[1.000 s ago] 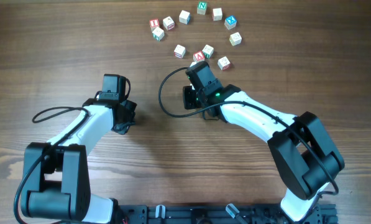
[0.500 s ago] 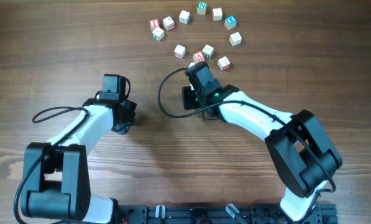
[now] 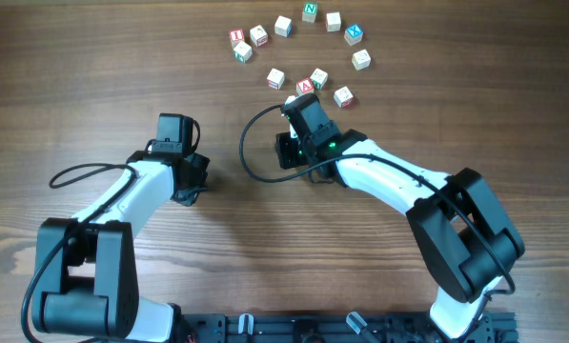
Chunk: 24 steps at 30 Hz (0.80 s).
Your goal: Form a circle
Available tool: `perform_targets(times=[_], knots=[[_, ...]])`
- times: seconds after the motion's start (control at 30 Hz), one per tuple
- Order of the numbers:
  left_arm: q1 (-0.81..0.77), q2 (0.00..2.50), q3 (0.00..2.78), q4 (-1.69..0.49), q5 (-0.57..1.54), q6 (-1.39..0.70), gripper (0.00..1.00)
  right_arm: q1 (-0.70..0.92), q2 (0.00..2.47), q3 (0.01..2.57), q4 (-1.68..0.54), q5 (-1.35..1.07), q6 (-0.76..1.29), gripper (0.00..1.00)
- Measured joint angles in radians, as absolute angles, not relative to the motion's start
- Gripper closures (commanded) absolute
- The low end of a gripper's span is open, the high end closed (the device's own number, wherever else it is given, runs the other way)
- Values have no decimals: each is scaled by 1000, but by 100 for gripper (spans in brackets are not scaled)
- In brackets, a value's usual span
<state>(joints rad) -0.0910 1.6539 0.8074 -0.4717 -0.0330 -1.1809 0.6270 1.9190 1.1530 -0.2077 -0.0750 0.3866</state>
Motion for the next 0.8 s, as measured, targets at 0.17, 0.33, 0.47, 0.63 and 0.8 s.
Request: perform_targets(times=[0.17, 0.33, 0.47, 0.63, 0.8], knots=[[-91, 1654, 807, -474, -33, -1181, 96, 627, 1919, 1164, -231, -78, 379, 47], [-91, 1654, 809, -483, -41, -1181, 96, 627, 1919, 1278, -368, -70, 376, 48], [-89, 1654, 811, -490, -41, -1181, 96, 627, 1873, 1334, -503, 25, 435, 85], [-90, 1654, 811, -485, -25, -1146, 96, 571, 1758, 1336, -700, 191, 657, 96], [-169, 1654, 808, -463, -11, -1124, 96, 501, 1756, 1114, -537, 168, 751, 95]])
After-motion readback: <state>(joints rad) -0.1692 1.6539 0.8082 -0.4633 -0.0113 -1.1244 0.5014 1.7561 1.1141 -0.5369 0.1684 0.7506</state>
